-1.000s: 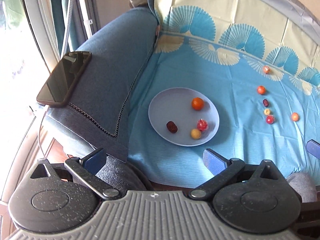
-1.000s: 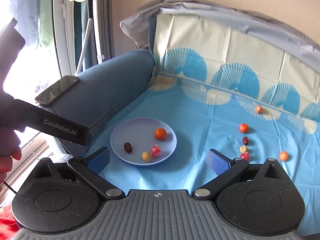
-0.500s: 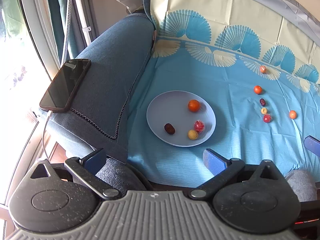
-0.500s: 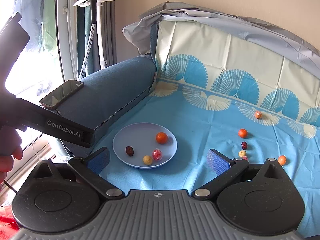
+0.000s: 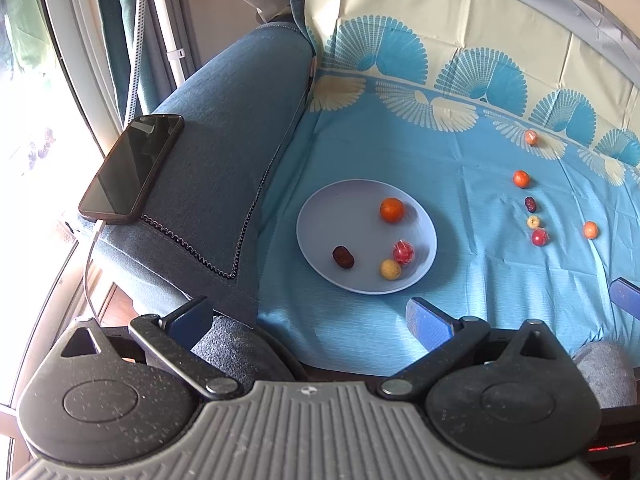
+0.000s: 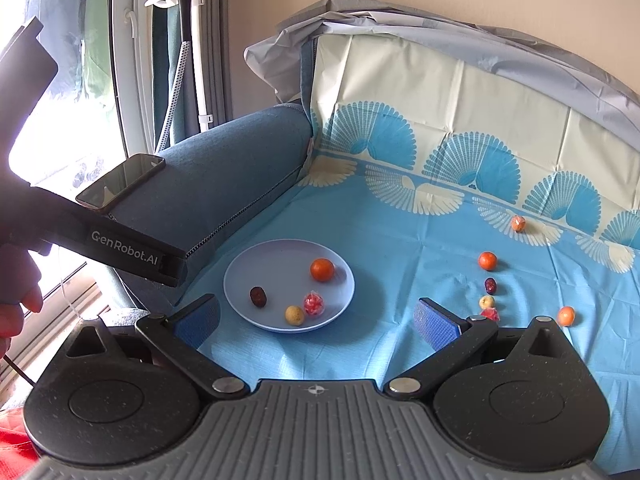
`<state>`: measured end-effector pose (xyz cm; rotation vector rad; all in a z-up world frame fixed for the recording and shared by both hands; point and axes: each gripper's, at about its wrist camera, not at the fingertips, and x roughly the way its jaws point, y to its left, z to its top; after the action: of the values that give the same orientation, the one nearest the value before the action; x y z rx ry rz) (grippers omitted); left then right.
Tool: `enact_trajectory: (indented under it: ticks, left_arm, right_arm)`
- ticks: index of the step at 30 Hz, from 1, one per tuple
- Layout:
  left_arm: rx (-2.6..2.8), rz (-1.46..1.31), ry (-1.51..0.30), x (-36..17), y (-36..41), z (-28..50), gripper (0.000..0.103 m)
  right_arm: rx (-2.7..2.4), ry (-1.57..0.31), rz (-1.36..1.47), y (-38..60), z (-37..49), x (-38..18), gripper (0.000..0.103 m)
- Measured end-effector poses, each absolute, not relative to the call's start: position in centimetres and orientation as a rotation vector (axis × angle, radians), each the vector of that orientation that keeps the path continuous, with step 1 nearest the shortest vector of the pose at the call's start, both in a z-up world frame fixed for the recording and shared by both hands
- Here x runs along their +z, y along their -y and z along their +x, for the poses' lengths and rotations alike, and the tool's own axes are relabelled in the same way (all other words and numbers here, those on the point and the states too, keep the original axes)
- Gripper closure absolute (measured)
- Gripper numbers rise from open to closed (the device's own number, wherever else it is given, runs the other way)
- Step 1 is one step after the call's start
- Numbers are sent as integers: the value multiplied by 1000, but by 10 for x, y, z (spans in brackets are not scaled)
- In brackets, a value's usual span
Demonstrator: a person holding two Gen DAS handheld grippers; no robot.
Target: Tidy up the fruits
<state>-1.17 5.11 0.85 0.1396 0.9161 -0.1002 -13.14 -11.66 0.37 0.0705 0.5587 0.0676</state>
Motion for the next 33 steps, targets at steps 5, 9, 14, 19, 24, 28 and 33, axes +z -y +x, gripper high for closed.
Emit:
enact_trajectory:
  ticks: [5, 9, 14, 19, 24, 28, 33]
  left_arm:
    - [-95, 141, -927, 6, -50, -9, 0]
    - [-92, 147, -930, 5, -48, -7, 0]
    - [-90, 154, -943, 3, -43, -2, 0]
    - [-103, 164, -955, 4, -31, 9, 0]
    - [-132, 196, -948, 7, -3, 26, 0]
    - [-179, 239, -940, 6, 36, 48, 0]
    - [-322, 248, -935, 5, 111, 95, 0]
  right_arm:
    - [60, -567, 79, 118, -130, 2, 1]
    - [48, -572, 93, 121, -127, 0, 1]
    - [17, -580, 122, 128, -123, -3, 1]
    - [-68, -569, 163, 151, -119, -10, 1]
    - [-222, -564, 236, 199, -113, -22, 1]
    - [-404, -545, 306, 252, -104, -40, 1]
    - [-634, -563, 458, 326, -76, -86, 1]
